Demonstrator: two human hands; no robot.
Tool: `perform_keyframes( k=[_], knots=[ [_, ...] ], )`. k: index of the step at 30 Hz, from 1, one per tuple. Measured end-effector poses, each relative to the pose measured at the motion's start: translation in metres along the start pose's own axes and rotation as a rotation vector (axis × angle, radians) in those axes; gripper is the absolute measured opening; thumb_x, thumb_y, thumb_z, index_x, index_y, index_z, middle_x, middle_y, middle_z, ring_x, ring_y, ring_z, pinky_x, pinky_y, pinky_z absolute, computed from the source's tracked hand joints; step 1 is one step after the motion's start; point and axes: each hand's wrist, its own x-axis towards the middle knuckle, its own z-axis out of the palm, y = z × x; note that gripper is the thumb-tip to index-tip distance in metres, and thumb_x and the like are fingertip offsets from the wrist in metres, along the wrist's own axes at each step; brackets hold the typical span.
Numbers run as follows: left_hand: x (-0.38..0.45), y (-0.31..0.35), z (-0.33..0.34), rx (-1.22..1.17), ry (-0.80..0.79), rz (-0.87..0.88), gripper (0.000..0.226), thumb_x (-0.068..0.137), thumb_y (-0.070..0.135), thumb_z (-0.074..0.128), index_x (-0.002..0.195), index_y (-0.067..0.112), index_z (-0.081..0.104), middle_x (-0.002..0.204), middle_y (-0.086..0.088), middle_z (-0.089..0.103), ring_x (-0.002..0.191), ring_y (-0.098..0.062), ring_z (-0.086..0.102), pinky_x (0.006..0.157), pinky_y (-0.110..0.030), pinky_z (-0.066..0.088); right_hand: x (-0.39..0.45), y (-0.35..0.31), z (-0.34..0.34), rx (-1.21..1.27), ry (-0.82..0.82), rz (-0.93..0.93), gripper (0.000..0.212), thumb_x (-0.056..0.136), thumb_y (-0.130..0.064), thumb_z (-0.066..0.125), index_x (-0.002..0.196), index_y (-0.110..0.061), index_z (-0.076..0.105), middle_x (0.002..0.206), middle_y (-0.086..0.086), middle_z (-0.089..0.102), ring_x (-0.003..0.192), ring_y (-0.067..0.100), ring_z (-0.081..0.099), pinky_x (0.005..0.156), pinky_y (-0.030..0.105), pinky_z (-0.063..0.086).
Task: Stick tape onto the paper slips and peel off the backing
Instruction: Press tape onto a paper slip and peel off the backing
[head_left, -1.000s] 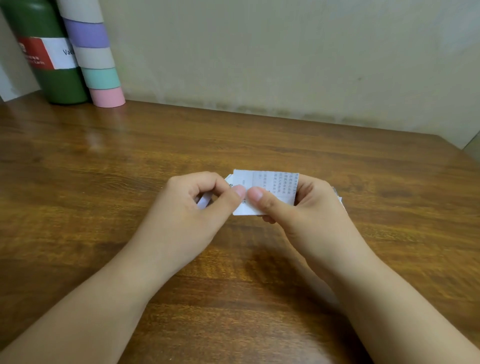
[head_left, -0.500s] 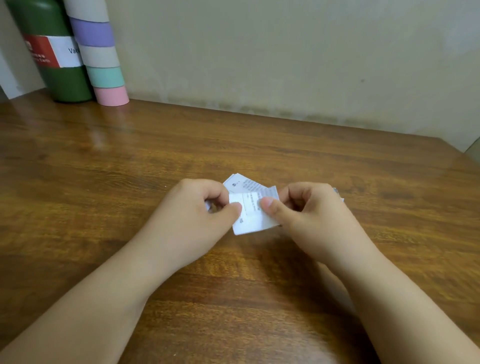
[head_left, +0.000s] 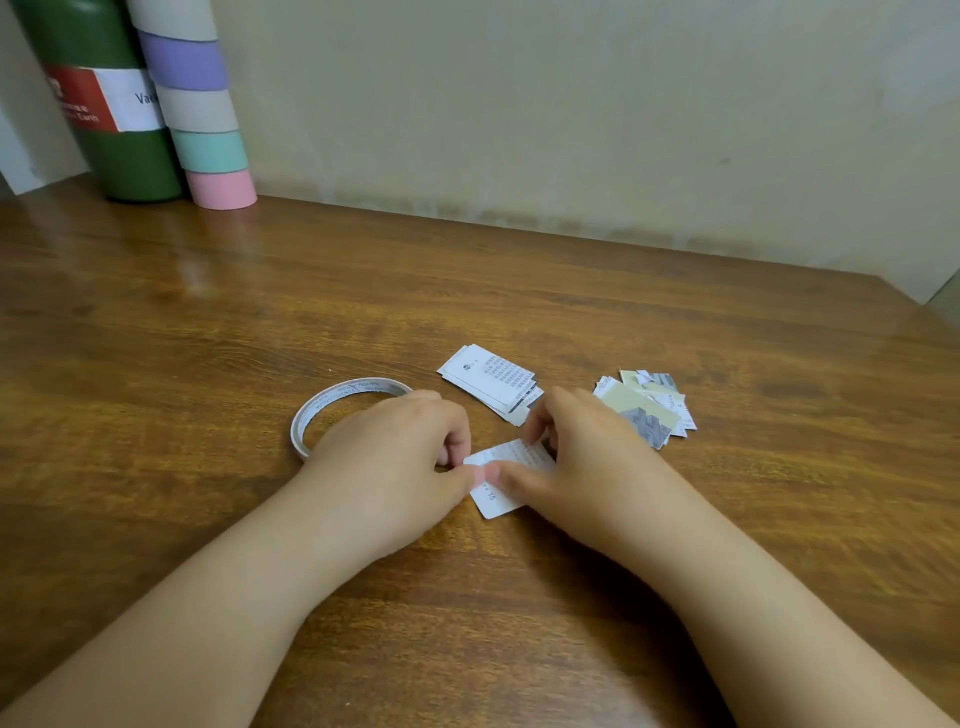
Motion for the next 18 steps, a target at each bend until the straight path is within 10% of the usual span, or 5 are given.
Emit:
perform_keyframes(
  k=[18],
  knots=[
    [0.001, 0.000, 0.001, 0.018, -0.028, -0.017, 0.021, 0.084, 0.043, 0.061, 0.070, 0.030, 0.051, 0.083, 0.014, 0.053, 0.079, -0.003, 0.051, 0.064, -0.024, 0.038, 0.010, 0.003, 0.000, -0.074, 0.046, -0.008, 0.021, 0.087, -0.042, 0.059, 0.089, -0.028, 0.044, 0.092, -0.010, 0.042, 0.095, 0.013, 0.040, 0.084, 0.030, 0.033]
  ],
)
